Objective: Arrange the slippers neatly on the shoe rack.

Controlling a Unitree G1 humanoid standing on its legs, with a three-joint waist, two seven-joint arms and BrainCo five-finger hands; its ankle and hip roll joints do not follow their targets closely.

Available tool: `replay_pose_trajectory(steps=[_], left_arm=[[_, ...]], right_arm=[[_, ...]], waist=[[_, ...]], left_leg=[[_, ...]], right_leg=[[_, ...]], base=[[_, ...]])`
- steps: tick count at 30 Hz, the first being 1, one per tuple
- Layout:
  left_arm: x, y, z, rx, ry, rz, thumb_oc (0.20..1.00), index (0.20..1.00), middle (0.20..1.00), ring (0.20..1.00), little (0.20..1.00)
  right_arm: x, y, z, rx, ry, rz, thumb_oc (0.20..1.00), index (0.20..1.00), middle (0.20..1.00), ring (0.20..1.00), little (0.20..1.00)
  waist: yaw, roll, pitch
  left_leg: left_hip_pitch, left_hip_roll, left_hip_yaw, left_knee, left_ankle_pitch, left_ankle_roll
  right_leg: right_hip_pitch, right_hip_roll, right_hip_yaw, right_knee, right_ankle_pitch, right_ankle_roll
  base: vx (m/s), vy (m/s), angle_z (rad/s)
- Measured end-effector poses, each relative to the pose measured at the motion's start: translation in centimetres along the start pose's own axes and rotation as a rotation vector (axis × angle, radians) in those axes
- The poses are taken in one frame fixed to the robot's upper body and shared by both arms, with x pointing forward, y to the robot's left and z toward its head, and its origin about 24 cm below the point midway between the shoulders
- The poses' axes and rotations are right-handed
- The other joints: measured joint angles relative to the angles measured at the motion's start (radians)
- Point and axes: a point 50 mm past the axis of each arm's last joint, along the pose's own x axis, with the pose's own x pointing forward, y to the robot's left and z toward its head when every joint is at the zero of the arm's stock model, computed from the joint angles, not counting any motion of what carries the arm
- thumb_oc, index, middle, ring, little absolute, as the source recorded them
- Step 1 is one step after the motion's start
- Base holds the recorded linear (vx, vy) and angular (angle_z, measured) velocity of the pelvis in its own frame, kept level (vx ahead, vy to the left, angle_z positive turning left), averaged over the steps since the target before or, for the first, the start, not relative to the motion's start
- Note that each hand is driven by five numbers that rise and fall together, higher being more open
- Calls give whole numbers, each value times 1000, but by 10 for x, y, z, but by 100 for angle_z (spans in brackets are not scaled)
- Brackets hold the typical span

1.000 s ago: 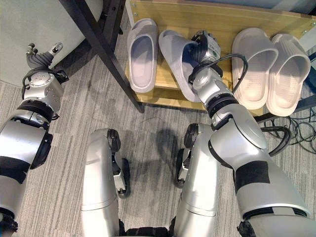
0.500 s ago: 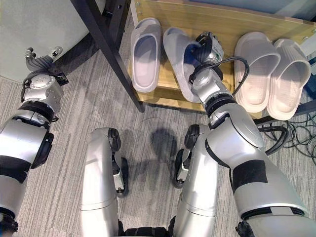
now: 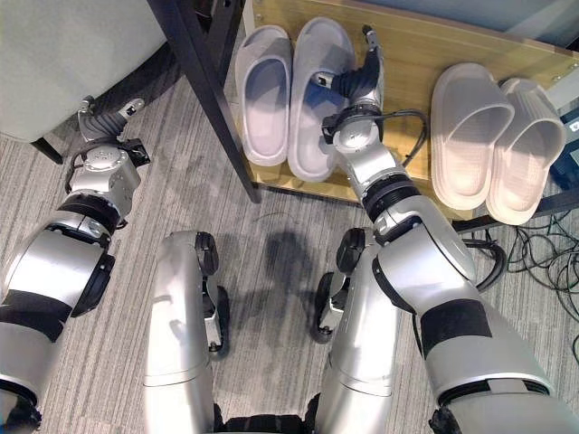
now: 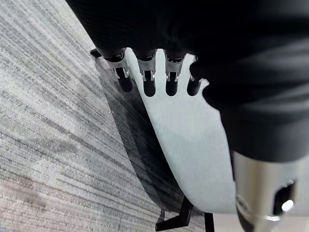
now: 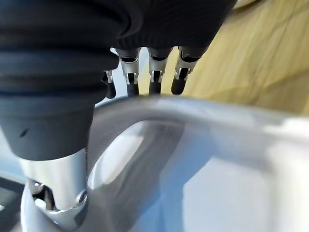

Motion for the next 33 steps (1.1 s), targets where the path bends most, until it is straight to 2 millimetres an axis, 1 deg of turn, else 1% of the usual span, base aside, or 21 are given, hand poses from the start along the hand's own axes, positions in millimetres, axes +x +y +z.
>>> replay_pose_trajectory(steps=[1,3,4,8,14,18,20,22,23,25,26,29,33], left_arm=[[-9,-8,-20,6,37,-26,1000,1000,1000,1000,1000],[-18,-12,-46,27,103,-39,1000,1000,1000,1000,1000],[-21,-12,-54,35,122,-39,1000,1000,1000,1000,1000],[-24,-16,-57,31,132,-52,1000,1000,1000,1000,1000],[-26,-18,-59,25,132,-63,1000,1000,1000,1000,1000],[-29,-16,-66,28,138,-72,1000,1000,1000,1000,1000],[-31,-12,-74,38,155,-66,1000,1000,1000,1000,1000],[-31,-12,-75,42,159,-67,1000,1000,1000,1000,1000],[-30,-13,-71,39,149,-70,1000,1000,1000,1000,1000],[-28,-12,-68,39,143,-67,1000,1000,1000,1000,1000],[-28,-7,-74,57,163,-48,1000,1000,1000,1000,1000],[-27,0,-81,79,188,-21,1000,1000,1000,1000,1000],[-27,3,-84,89,200,-11,1000,1000,1000,1000,1000]], right_arm=[[0,-4,2,13,-19,-21,1000,1000,1000,1000,1000],[1,-9,-1,-4,-13,-44,1000,1000,1000,1000,1000],[0,-9,-5,-11,-3,-46,1000,1000,1000,1000,1000],[-6,-10,-21,-44,31,-38,1000,1000,1000,1000,1000],[-9,-11,-30,-96,43,-52,1000,1000,1000,1000,1000],[-22,-7,-44,-59,70,-12,1000,1000,1000,1000,1000],[-24,-7,-49,-59,77,10,1000,1000,1000,1000,1000],[-25,-7,-56,-105,91,30,1000,1000,1000,1000,1000],[-25,-11,-67,-174,115,33,1000,1000,1000,1000,1000],[-24,-12,-66,-192,109,35,1000,1000,1000,1000,1000],[-21,-13,-66,-215,109,30,1000,1000,1000,1000,1000],[-17,-17,-64,-227,116,12,1000,1000,1000,1000,1000],[-15,-18,-64,-233,121,11,1000,1000,1000,1000,1000]], waist=[[0,-1,0],[-3,-5,2],[-8,-5,2],[-10,-5,2],[-15,-5,2],[-13,-5,2],[-13,-5,2],[-10,-5,2],[-4,-5,2],[-5,-5,2],[-6,-5,2],[-4,-5,2],[0,-5,2]], left_leg=[[-1,0,-1,5,0,0],[-2,1,-6,18,-5,1],[-1,4,-6,20,-5,2],[0,4,-6,21,-6,1],[7,5,-4,19,-9,0],[10,7,-4,19,-11,-4],[10,7,-4,19,-11,-4],[10,6,-5,21,-11,-4],[10,6,-5,21,-11,-4],[11,6,-4,21,-12,-4],[11,6,-5,20,-12,-4],[11,6,-5,19,-12,-4],[10,0,-5,19,-12,-4]], right_leg=[[0,0,0,3,0,1],[0,1,0,11,1,1],[0,2,0,11,3,6],[0,6,2,13,4,9],[2,8,3,13,4,8],[3,16,4,13,3,9],[2,16,4,13,3,9],[3,14,4,15,3,9],[4,13,4,15,3,9],[5,13,4,14,3,10],[5,13,4,14,1,12],[5,11,4,15,0,11],[8,2,4,17,-5,8]], base=[[0,0,0],[-6,8,-3],[-18,11,-6],[0,0,0],[0,0,0],[0,0,0],[0,0,0],[0,0,0],[0,0,0],[0,0,0],[0,0,0],[0,0,0],[11,-4,4]])
